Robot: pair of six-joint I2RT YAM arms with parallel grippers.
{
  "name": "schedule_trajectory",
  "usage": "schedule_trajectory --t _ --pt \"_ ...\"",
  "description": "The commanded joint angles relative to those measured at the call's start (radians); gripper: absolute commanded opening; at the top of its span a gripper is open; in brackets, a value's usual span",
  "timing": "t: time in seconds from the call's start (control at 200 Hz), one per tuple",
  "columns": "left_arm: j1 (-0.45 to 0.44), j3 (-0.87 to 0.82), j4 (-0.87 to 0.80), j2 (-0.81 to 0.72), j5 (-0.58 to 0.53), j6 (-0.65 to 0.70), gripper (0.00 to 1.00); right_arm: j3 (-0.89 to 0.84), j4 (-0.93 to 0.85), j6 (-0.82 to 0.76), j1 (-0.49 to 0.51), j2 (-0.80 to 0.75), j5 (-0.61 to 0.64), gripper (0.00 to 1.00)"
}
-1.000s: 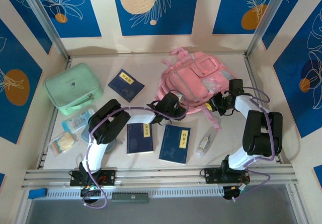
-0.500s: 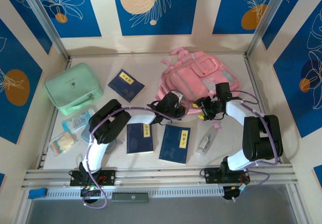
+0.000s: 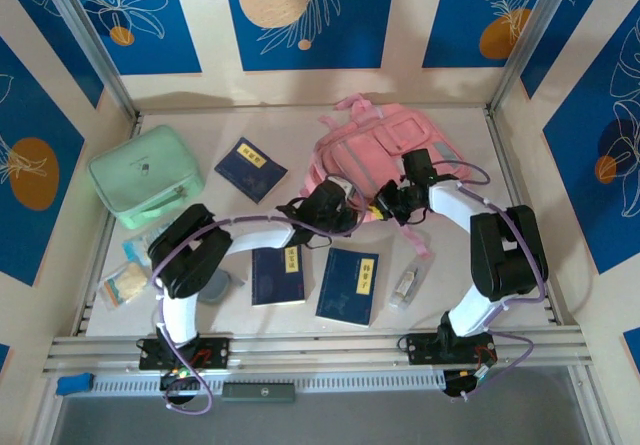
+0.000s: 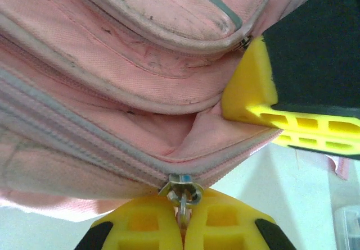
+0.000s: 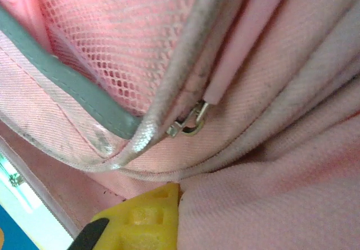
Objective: Pack books, pencil case, and school supplies into a backpack
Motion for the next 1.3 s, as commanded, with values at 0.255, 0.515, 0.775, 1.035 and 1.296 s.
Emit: schedule_trajectory --t 0.255,0.515,0.775,1.035,1.296 --pt "0.064 -0.142 -0.306 -0.217 -0.085 -0.064 0.00 0.083 -0.163 -0.371 -0.272 -0.074 -0.056 0.01" --pt "0.057 -0.056 -0.231 -0.150 0.019 -0.053 0.00 0.189 -0.214 -0.362 -0.273 0.003 -0.095 0.32" --pt "0.041 0.010 -0.203 -0.111 0.047 -0.064 0.00 -0.100 -0.060 -0.098 -0.195 -0.171 -0.297 0.68" --pt "0.030 0.034 -0.202 -0.105 0.062 -0.065 0.00 -0.146 0.114 0.181 0.010 -0.135 -0.177 0.74" --pt "0.016 0.048 -0.200 -0.106 0.065 -0.071 0.00 -0.062 0.125 0.150 0.040 -0.017 -0.068 0.61"
